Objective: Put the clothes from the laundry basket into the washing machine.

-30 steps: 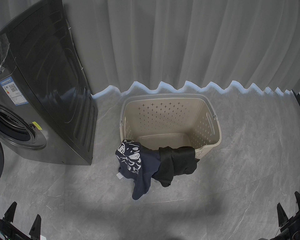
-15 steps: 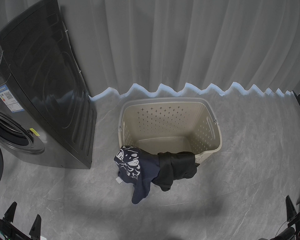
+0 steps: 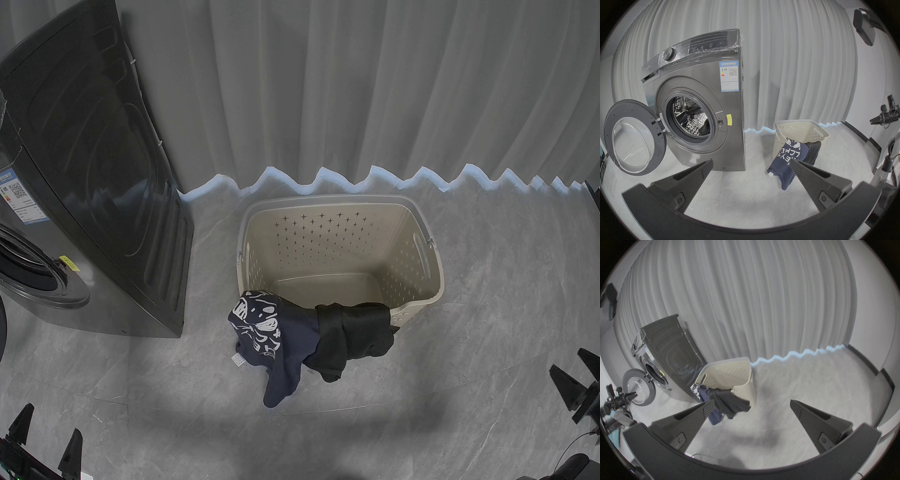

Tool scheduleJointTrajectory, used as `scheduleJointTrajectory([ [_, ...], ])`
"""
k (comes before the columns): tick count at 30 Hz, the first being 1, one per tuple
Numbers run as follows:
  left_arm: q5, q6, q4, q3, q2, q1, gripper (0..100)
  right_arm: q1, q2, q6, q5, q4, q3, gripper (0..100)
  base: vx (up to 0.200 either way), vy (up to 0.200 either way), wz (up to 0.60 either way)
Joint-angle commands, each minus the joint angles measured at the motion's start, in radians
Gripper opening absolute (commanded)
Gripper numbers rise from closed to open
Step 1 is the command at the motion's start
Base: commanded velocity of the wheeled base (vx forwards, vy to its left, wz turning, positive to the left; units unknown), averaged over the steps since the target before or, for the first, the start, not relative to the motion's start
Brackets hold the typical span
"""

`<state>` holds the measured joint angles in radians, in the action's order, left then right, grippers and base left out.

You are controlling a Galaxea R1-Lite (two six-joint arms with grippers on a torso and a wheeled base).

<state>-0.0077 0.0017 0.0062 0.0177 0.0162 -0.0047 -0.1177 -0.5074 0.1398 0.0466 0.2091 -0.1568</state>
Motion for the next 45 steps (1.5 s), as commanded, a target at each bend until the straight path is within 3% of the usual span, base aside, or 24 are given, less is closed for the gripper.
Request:
scheduleJointTrajectory([
  [1, 0.0, 0.0, 0.0, -0.016, -0.013, 0.0, 100, -0.183, -0.49, 0.155, 0.013, 0.228, 0.033, 100, 0.0, 0.0, 0.0],
  [11, 0.0, 0.0, 0.0, -0.016, -0.013, 0.0, 100, -0.249, -0.652, 0.119, 0.012, 0.32, 0.022, 100, 0.0, 0.0, 0.0],
  [18, 0.0, 0.0, 0.0, -0.016, -0.013, 0.0, 100, -0.277, -0.872, 0.112, -0.054, 0.515, 0.037, 100, 0.0, 0.0, 0.0],
  [23, 0.0, 0.0, 0.001, -0.016, -0.013, 0.0, 100, -0.335, -0.979, 0.121, -0.096, 0.628, 0.049, 100, 0.0, 0.0, 0.0],
  [29, -0.002, 0.0, 0.001, -0.016, -0.013, 0.0, 100, -0.379, -1.097, 0.124, -0.1, 0.685, 0.036, 100, 0.0, 0.0, 0.0],
  [40, -0.002, 0.0, 0.0, -0.016, -0.013, 0.0, 100, -0.455, -1.366, 0.147, -0.116, 0.987, 0.028, 100, 0.036, 0.0, 0.0],
  [45, -0.002, 0.001, 0.0, -0.016, -0.013, 0.0, 100, -0.474, -1.418, 0.161, -0.128, 1.013, 0.002, 100, 0.0, 0.0, 0.0],
])
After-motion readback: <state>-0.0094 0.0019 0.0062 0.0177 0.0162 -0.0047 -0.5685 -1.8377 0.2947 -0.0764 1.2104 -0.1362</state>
